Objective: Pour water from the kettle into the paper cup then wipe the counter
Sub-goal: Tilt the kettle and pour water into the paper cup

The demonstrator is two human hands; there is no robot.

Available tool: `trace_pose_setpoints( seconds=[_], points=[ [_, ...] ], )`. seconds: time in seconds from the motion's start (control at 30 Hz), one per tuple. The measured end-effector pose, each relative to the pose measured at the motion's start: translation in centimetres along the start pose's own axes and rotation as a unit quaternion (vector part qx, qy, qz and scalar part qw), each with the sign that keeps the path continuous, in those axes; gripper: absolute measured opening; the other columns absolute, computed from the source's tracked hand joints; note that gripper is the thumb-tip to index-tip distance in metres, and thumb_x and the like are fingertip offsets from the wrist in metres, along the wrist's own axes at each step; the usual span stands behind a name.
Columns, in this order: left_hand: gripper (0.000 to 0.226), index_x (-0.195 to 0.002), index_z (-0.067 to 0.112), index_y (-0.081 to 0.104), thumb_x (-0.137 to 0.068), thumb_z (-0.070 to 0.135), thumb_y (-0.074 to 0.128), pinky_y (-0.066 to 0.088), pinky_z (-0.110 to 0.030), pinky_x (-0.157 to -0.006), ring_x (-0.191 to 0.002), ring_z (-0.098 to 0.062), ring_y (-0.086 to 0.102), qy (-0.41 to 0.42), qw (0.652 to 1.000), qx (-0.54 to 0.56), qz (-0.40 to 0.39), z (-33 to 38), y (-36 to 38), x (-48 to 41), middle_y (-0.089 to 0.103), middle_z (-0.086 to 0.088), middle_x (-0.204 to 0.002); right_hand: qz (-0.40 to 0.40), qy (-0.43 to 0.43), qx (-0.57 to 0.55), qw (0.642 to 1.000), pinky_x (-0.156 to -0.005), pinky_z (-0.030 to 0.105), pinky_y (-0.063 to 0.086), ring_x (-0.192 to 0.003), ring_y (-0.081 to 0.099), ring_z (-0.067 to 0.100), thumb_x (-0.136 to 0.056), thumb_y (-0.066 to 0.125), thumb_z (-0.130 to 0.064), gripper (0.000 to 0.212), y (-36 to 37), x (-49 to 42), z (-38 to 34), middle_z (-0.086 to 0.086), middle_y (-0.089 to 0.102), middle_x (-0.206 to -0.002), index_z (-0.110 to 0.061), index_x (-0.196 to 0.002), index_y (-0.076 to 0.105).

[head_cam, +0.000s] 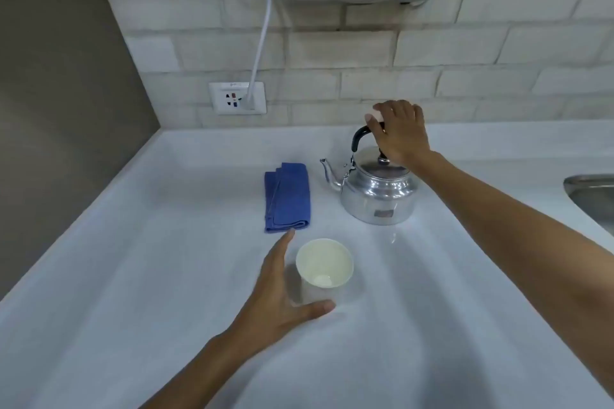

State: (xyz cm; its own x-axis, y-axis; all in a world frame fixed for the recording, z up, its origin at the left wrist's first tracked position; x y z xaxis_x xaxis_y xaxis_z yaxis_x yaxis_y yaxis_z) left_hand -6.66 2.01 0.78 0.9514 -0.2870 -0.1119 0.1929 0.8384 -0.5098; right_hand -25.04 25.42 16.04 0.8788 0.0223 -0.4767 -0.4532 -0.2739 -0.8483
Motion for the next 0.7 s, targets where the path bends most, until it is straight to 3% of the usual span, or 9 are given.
trace_pose_setpoints(
  seconds=[0.1,0.17,0.3,0.47,0.7],
  points=[
    [0.102,-0.128,0.06,0.017,-0.049,0.061,0.082,0.03,-0.013,-0.097,-0.125,0.008,0.032,-0.034,0.996,0.073,-0.031,0.1,1.0,-1.1,0.03,0.031,-0.135,0.003,0.012,-0.001,1.0,-0.092,0.045,0.036,-0.105,0.053,0.037,-0.097,0.026,-0.042,0.053,-0.4,-0.8,-0.1,0.021,0.065,-0.104,-0.003,-0.097,0.062],
    [0.092,-0.121,0.06,0.025,-0.05,0.058,0.083,0.035,-0.006,-0.091,-0.119,0.01,0.039,-0.027,0.996,0.076,-0.036,0.3,1.6,-1.8,0.04,0.033,-0.126,-0.024,0.049,-0.015,0.998,-0.075,0.04,0.041,-0.084,0.059,0.038,-0.095,0.021,-0.049,0.066,-0.3,-1.2,0.3,0.019,0.064,-0.078,0.0,-0.072,0.059],
    [0.08,-0.115,0.053,0.034,-0.052,0.056,0.082,0.037,-0.001,-0.082,-0.109,0.014,0.046,-0.032,0.996,0.069,-0.052,0.7,2.3,-2.7,0.051,0.029,-0.118,-0.054,0.068,0.002,0.996,-0.077,0.041,0.049,-0.078,0.06,0.037,-0.091,0.025,-0.056,0.073,0.0,-1.6,0.8,0.017,0.067,-0.079,0.003,-0.07,0.063],
    [0.071,-0.113,0.044,0.039,-0.058,0.039,0.085,0.038,0.0,-0.08,-0.107,0.009,0.049,-0.038,0.996,0.082,-0.027,0.2,2.3,-3.2,0.053,0.022,-0.117,-0.054,0.069,0.019,0.996,-0.064,0.033,0.037,-0.066,0.05,0.031,-0.09,0.034,-0.052,0.059,-0.3,-1.8,0.6,0.009,0.046,-0.059,-0.009,-0.049,0.037],
    [0.073,-0.115,0.039,0.041,-0.057,0.037,0.085,0.039,-0.002,-0.081,-0.109,0.002,0.05,-0.035,0.995,0.093,0.005,-0.4,2.4,-2.9,0.054,0.016,-0.118,-0.052,0.073,0.008,0.996,-0.049,0.029,0.029,-0.046,0.037,0.024,-0.082,0.043,-0.044,0.052,-1.1,-0.8,0.5,0.004,0.037,-0.046,-0.01,-0.045,0.031]
  ],
)
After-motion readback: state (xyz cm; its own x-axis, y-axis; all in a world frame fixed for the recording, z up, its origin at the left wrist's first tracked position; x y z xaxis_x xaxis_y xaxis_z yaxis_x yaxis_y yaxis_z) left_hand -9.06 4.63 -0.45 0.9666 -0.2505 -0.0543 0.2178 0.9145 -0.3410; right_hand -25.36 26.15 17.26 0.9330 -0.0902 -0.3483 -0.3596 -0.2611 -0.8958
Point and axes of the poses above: each hand's wrist, its own x-axis away from the middle knuckle, its own y-axis out of the palm, z = x × y, the point moved 7 cm from there along -x, towards the middle knuckle
